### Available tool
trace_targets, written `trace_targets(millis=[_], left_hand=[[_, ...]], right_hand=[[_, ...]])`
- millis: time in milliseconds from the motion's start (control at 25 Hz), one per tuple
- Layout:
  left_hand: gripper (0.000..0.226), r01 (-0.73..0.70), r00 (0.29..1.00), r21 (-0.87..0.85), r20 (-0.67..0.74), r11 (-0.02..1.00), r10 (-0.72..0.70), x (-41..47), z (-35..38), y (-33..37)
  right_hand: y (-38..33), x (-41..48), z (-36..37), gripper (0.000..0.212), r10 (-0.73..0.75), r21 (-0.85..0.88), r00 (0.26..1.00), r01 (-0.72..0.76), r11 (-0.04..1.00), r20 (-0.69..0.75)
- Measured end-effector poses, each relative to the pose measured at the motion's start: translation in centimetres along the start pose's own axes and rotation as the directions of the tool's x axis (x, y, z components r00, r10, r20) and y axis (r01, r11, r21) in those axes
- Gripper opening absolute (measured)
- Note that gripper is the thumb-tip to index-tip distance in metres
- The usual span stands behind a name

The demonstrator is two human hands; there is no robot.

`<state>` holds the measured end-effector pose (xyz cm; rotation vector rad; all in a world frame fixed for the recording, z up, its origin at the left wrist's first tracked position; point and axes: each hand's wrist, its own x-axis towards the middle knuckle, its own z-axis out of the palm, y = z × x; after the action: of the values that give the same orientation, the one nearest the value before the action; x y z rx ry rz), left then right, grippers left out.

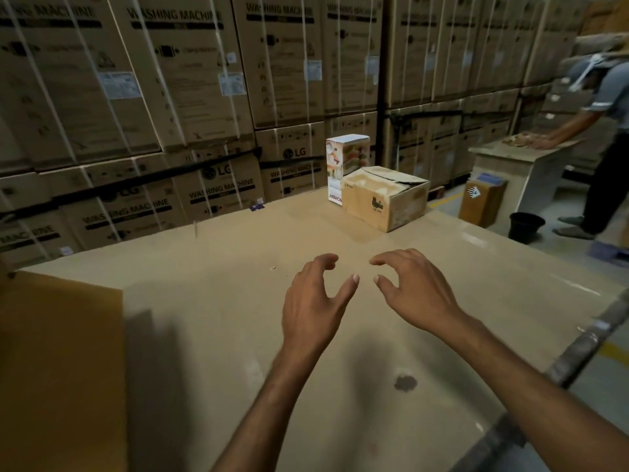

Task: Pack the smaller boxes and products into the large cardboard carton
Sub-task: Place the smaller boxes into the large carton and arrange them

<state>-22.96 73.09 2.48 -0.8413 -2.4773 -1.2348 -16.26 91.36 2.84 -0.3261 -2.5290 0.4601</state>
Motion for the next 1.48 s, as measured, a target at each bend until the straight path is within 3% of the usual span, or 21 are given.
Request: trace_targets(millis=[440, 680, 840, 1080, 1480], left_hand=[[0.039, 0.299, 0.949, -0.195, -0.04, 0.934, -0.312, 14.4, 18.6, 4.3], [0.036, 0.322, 0.94, -0.31, -0.004, 0.895, -0.34, 19.2, 23.4, 4.6], [0.045, 0.361, 0.92, -0.418, 0.014, 0.834, -0.392, 23.2, 27.2, 5.4], [0.038, 0.403, 0.91, -0.394, 0.072, 0.826, -0.409, 34.2, 35.4, 6.0], [0.063, 0.52, 0.852, -0.23, 0.067, 0.823, -0.52, 48.5, 47.4, 0.2]], right_hand=[[20.2, 17.0, 1.7, 0.029, -0.094, 0.127, 0.991, 0.082, 0.988, 0.098], [26.3, 20.9, 2.4, 0.022, -0.057, 0.145, 0.996, 0.047, 0.988, 0.066], [30.5, 24.5, 3.1, 0.022, -0.018, 0.133, 0.998, 0.009, 0.991, 0.066], [39.5, 35.9, 6.8, 0.04, 0.064, 0.083, 0.995, -0.07, 0.994, 0.074], [48.6, 50.7, 14.6, 0.055, 0.152, -0.028, 0.981, -0.15, 0.988, 0.117]])
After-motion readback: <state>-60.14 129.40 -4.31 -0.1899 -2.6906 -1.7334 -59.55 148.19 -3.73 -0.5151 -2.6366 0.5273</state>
